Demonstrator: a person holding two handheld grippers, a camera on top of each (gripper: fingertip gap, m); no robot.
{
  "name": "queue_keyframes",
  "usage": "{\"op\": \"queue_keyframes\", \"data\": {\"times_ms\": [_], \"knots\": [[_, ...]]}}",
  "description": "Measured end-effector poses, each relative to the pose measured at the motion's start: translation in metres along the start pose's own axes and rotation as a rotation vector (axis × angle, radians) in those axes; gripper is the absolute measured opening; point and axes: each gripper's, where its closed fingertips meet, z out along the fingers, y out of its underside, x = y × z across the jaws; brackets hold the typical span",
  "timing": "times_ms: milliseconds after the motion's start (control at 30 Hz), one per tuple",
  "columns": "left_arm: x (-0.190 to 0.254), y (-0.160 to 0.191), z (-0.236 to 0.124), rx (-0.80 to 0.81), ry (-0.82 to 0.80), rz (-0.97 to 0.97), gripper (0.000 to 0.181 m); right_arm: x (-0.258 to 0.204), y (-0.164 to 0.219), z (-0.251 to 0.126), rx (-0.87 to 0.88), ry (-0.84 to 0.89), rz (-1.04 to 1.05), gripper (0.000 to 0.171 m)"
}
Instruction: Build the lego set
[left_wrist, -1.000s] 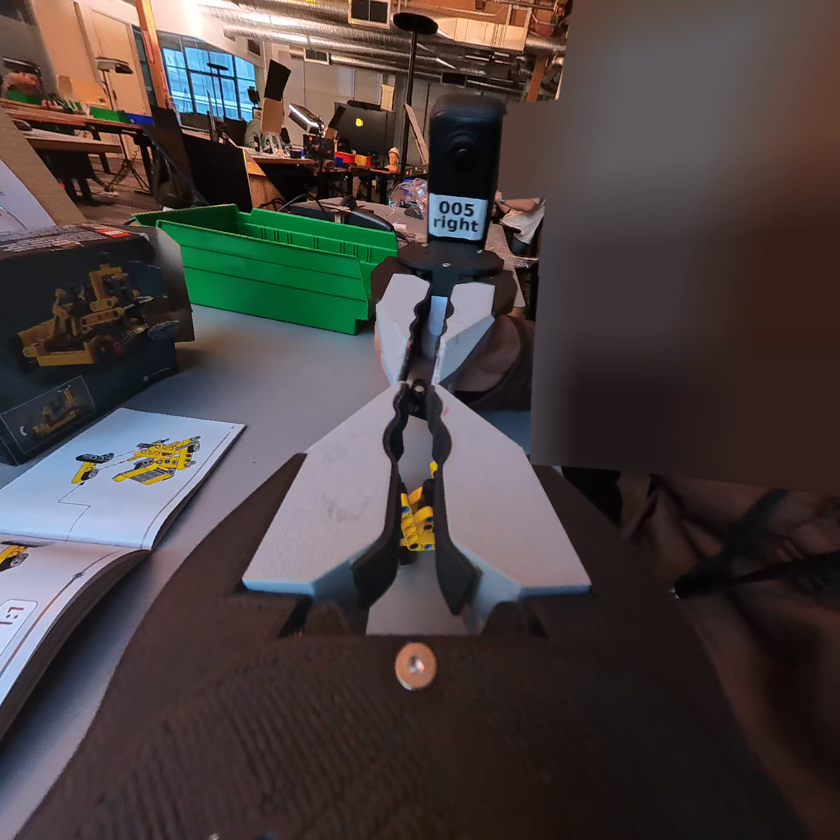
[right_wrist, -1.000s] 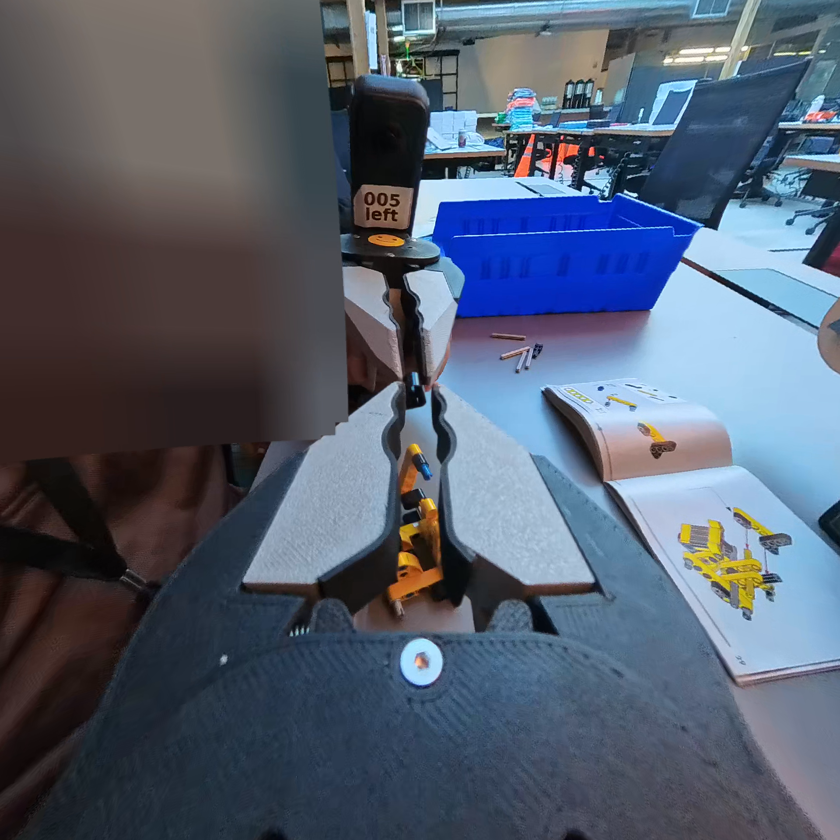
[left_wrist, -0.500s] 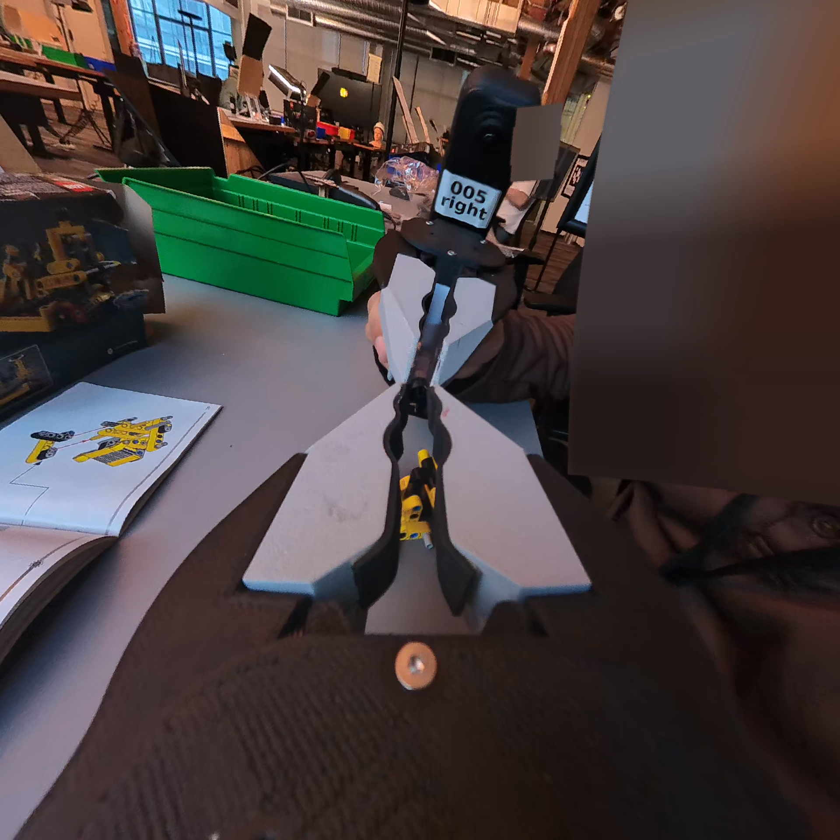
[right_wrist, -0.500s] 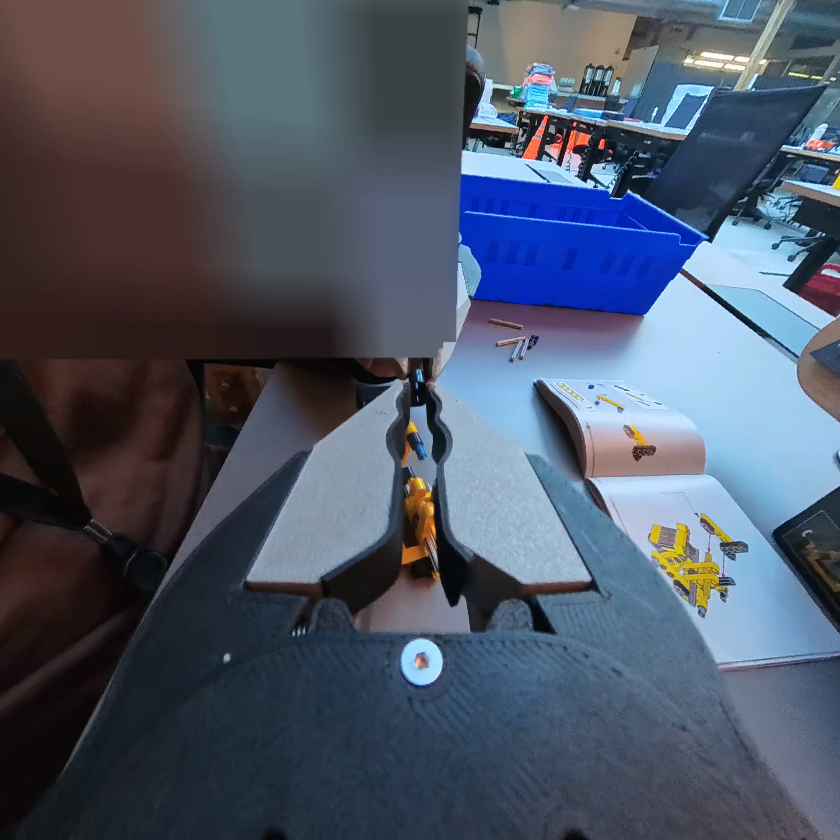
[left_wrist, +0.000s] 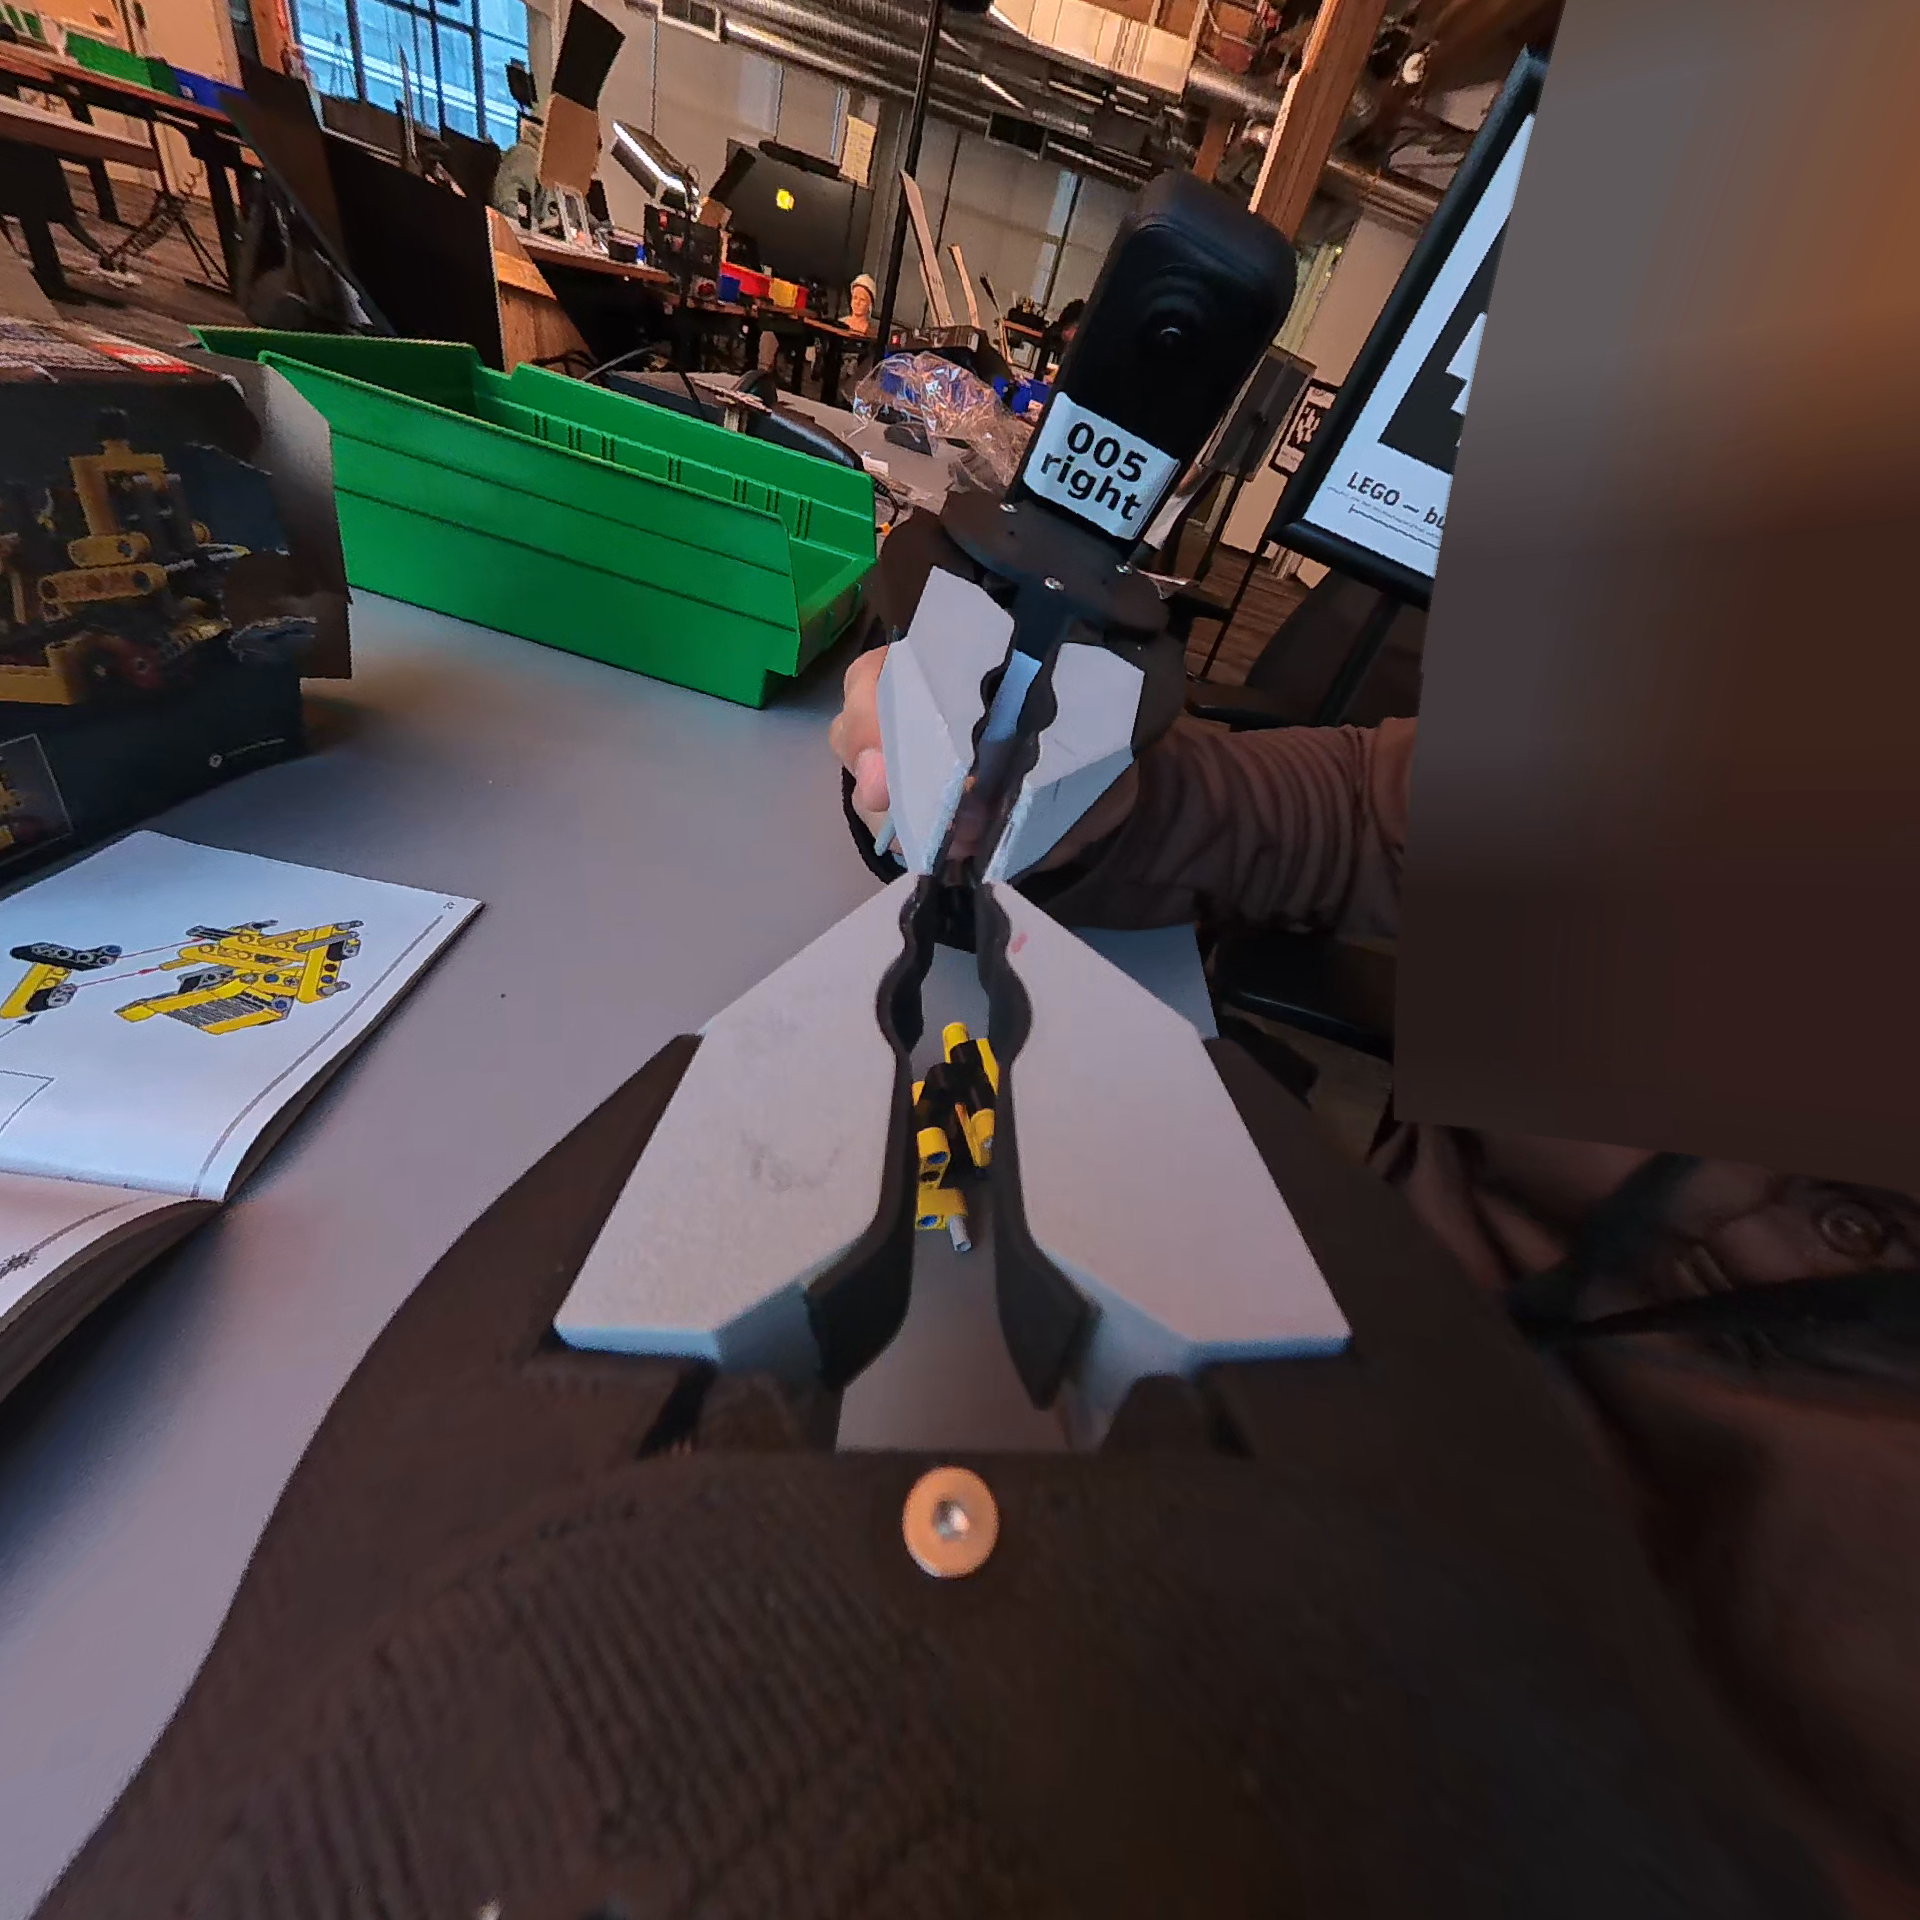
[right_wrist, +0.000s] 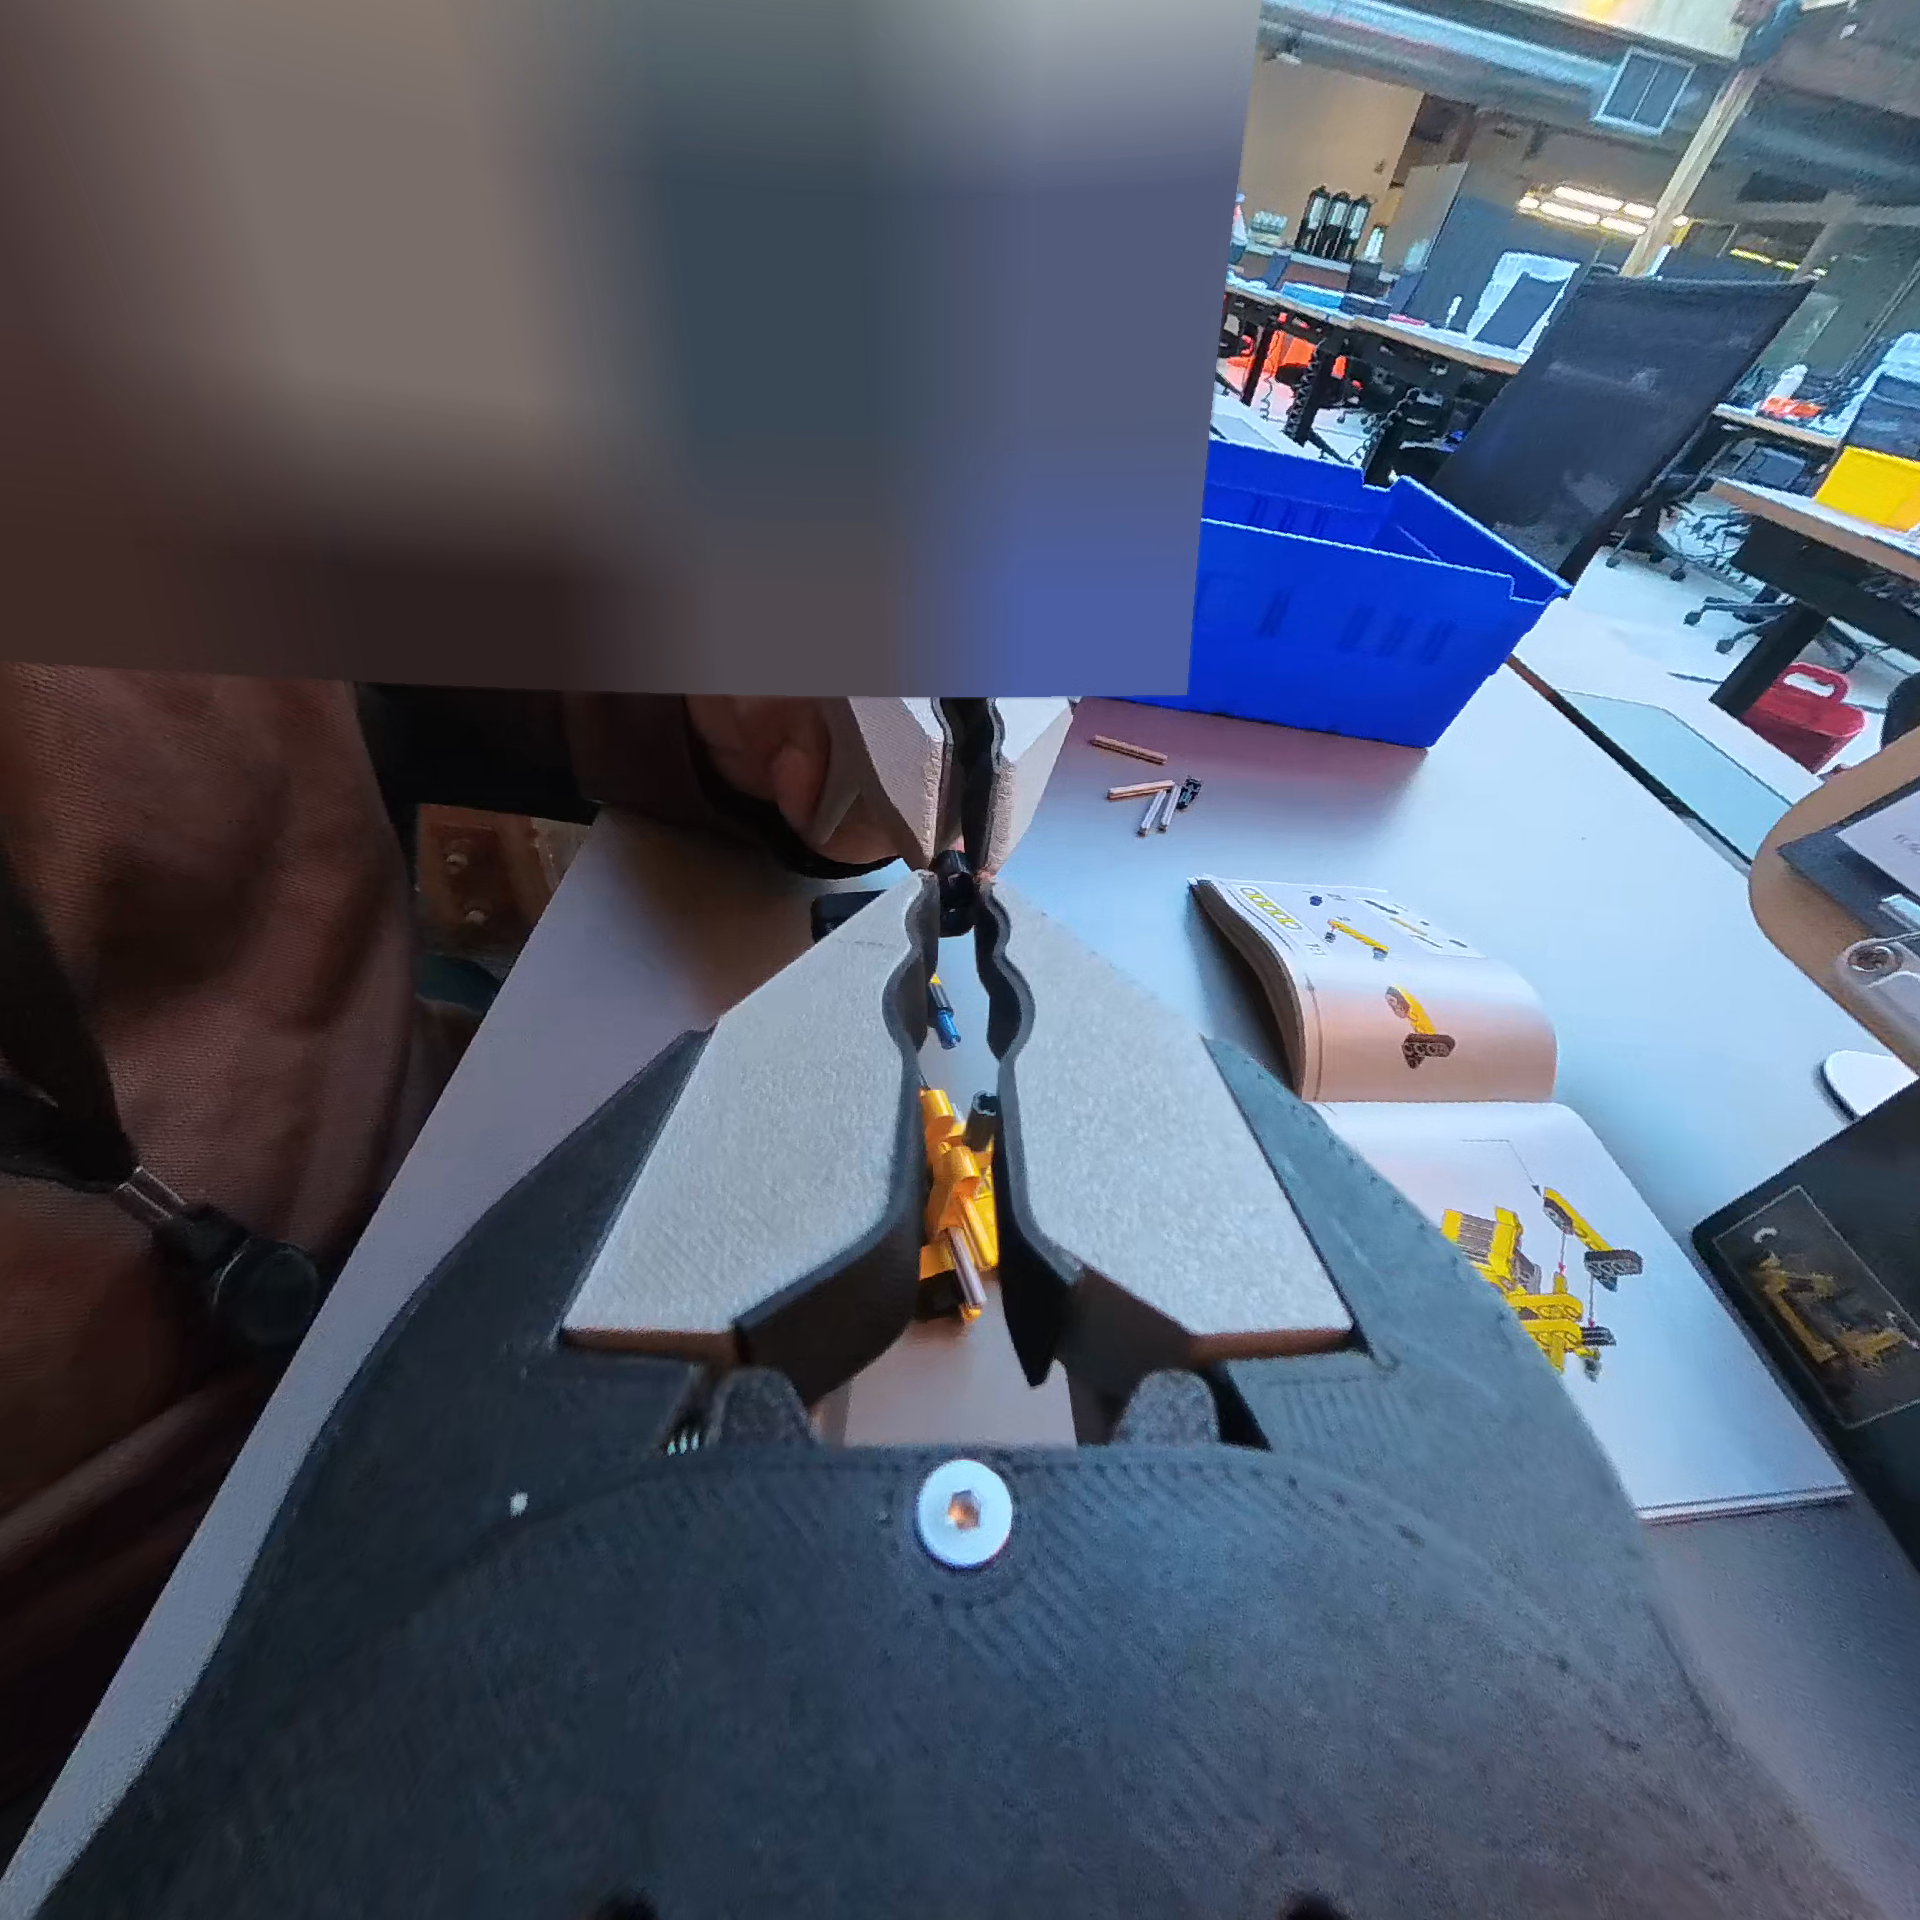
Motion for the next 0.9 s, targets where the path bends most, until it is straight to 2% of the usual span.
{"op": "queue_keyframes", "data": {"times_ms": [333, 500, 767, 900], "knots": [[0.001, 0.004, -0.001, 0.002, 0.037, -0.05, 0.005, -0.003, 0.002, 0.002, -0.014, -0.062, 0.036, 0.002], [0.006, 0.006, 0.001, -0.015, 0.051, -0.014, 0.005, -0.008, 0.003, 0.0, -0.013, -0.096, 0.03, 0.002], [0.002, 0.001, -0.001, -0.006, -0.012, 0.055, 0.006, -0.002, -0.003, -0.002, -0.028, 0.044, -0.141, 0.003], [0.003, 0.0, -0.002, -0.012, -0.039, 0.119, 0.0, -0.003, -0.006, -0.003, -0.014, 0.066, -0.164, 0.002]]}}
